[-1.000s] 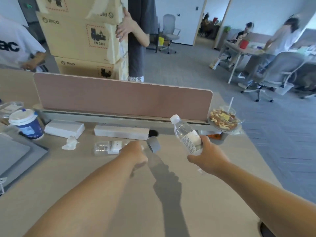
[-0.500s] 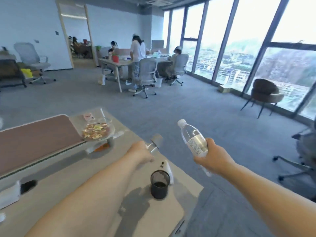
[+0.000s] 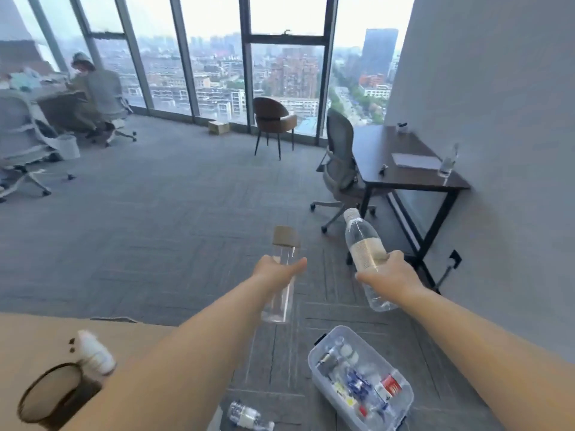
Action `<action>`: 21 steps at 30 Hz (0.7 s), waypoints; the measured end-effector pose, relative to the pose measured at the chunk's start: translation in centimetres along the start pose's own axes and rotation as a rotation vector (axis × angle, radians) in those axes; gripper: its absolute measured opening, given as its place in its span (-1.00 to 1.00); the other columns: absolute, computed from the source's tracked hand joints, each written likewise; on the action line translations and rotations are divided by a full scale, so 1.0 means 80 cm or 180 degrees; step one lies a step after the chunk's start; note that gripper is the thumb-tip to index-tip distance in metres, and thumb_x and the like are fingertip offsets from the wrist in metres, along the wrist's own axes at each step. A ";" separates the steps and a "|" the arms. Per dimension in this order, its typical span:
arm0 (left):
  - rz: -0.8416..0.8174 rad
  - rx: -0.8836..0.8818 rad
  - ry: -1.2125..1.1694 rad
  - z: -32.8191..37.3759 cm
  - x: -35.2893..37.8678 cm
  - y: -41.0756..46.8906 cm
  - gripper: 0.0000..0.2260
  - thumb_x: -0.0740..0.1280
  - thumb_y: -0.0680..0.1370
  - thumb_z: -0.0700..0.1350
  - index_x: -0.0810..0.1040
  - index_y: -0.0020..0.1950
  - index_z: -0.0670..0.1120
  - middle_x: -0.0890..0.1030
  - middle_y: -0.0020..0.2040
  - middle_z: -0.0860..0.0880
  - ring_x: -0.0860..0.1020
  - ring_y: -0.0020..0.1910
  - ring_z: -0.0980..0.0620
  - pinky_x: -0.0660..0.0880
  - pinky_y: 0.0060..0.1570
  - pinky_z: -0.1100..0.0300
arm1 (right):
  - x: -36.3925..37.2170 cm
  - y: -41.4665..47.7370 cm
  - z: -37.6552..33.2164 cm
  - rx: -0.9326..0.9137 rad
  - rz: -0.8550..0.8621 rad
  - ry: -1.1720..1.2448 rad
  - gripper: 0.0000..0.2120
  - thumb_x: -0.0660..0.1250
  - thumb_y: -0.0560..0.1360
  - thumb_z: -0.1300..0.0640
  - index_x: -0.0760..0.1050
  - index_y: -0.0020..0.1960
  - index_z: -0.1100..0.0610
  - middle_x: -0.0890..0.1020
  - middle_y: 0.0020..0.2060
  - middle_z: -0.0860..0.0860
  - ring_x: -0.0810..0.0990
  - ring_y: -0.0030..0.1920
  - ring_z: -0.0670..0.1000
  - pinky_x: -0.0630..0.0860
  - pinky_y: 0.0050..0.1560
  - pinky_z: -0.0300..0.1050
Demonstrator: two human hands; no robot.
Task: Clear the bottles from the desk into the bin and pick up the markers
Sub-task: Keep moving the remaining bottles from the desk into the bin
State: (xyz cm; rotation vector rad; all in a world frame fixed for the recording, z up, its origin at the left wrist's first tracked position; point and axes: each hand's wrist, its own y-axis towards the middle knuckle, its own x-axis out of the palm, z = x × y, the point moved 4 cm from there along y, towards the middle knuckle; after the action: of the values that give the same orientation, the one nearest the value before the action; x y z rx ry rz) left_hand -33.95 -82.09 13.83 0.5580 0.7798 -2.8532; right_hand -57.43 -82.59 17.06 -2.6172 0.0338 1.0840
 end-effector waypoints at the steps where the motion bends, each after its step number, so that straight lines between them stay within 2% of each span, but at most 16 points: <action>1: -0.0106 -0.0151 -0.0175 0.000 0.032 0.007 -0.15 0.37 0.46 0.25 0.12 0.55 -0.20 0.40 0.40 -0.15 0.42 0.35 -0.16 0.38 0.24 0.04 | -0.006 0.010 0.027 0.0162 -0.0032 -0.0045 -0.41 0.43 0.37 0.00 0.22 0.24 0.18 0.51 0.11 0.12 0.54 0.00 0.12 0.47 -0.12 -0.04; 2: -0.0194 -0.0309 -0.0267 -0.001 0.061 0.014 -0.14 0.34 0.48 0.26 0.08 0.56 -0.21 0.40 0.42 -0.18 0.41 0.36 -0.18 0.38 0.26 0.02 | -0.010 0.019 0.054 0.0330 -0.0100 -0.0097 -0.35 0.46 0.36 -0.01 0.22 0.29 0.20 0.51 0.13 0.12 0.54 0.03 0.12 0.49 -0.09 -0.03; 4: -0.0307 -0.0649 -0.0333 -0.013 0.113 0.032 -0.21 0.33 0.50 0.23 0.14 0.54 -0.21 0.44 0.37 -0.20 0.45 0.31 -0.20 0.41 0.19 0.01 | -0.010 0.037 0.108 0.0630 -0.0223 -0.0211 -0.26 0.48 0.34 -0.04 0.23 0.35 0.22 0.50 0.17 0.12 0.54 0.07 0.11 0.51 -0.07 -0.05; 6: -0.0483 -0.0951 -0.0527 -0.035 0.159 0.049 -0.40 0.35 0.53 0.09 0.29 0.45 -0.20 0.53 0.14 -0.18 0.54 0.06 -0.15 0.45 -0.05 0.06 | -0.002 0.054 0.160 0.0883 -0.0271 -0.0308 -0.27 0.48 0.33 -0.03 0.27 0.36 0.22 0.51 0.18 0.12 0.51 0.01 0.08 0.45 -0.16 -0.11; 8: -0.0566 -0.1231 -0.0703 -0.066 0.196 0.069 -0.59 0.35 0.52 -0.06 0.40 0.31 -0.19 0.44 -0.17 -0.11 0.44 -0.27 -0.03 0.37 -0.28 0.16 | 0.017 0.071 0.212 0.1105 -0.0341 -0.0332 -0.31 0.46 0.33 -0.01 0.31 0.34 0.23 0.53 0.15 0.12 0.50 -0.02 0.07 0.42 -0.16 -0.12; 10: -0.0629 -0.1484 -0.0782 -0.095 0.224 0.085 -0.75 0.32 0.52 -0.12 0.43 0.15 -0.18 0.36 -0.27 -0.08 0.34 -0.37 0.01 0.31 -0.37 0.19 | 0.046 0.087 0.259 0.1280 -0.0498 -0.0309 -0.33 0.45 0.32 0.00 0.33 0.32 0.24 0.54 0.14 0.12 0.53 0.03 0.09 0.45 -0.10 -0.10; 13: -0.0599 -0.1713 -0.0820 -0.143 0.253 0.107 -0.78 0.36 0.54 -0.06 0.46 0.09 -0.15 0.43 -0.26 -0.07 0.38 -0.38 0.01 0.35 -0.41 0.20 | 0.089 0.109 0.313 0.1414 -0.0703 -0.0327 -0.33 0.44 0.34 0.01 0.30 0.35 0.23 0.52 0.19 0.13 0.53 0.10 0.12 0.43 -0.06 -0.11; 16: -0.0592 -0.1934 -0.0747 -0.177 0.265 0.114 -0.80 0.35 0.57 -0.06 0.45 0.04 -0.17 0.52 -0.37 -0.06 0.50 -0.44 0.01 0.41 -0.50 0.19 | 0.120 0.134 0.348 0.1413 -0.0851 -0.0363 -0.35 0.43 0.37 0.07 0.28 0.37 0.22 0.50 0.22 0.13 0.43 -0.02 0.05 0.35 -0.09 -0.15; 18: -0.0592 -0.2022 -0.0744 -0.194 0.263 0.121 -0.74 0.38 0.54 -0.05 0.47 0.13 -0.18 0.55 -0.23 -0.09 0.54 -0.30 -0.04 0.49 -0.35 0.11 | 0.131 0.156 0.361 0.1419 -0.0880 -0.0429 -0.35 0.44 0.37 0.05 0.28 0.36 0.23 0.50 0.21 0.14 0.44 -0.03 0.07 0.36 -0.10 -0.13; 21: -0.0520 -0.2073 -0.0806 -0.214 0.255 0.136 -0.65 0.42 0.51 -0.03 0.50 0.22 -0.16 0.57 -0.12 -0.12 0.55 -0.19 -0.09 0.54 -0.12 0.02 | 0.132 0.195 0.367 0.1371 -0.0629 -0.0590 -0.30 0.42 0.36 -0.06 0.25 0.34 0.23 0.49 0.23 0.17 0.52 0.14 0.18 0.47 0.02 -0.04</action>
State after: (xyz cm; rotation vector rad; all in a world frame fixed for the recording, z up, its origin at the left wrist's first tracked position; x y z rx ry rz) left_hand -45.00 -83.19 -12.69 0.0432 1.6486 -2.4913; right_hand -72.22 -87.98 -14.06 -2.0854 -0.0289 1.1028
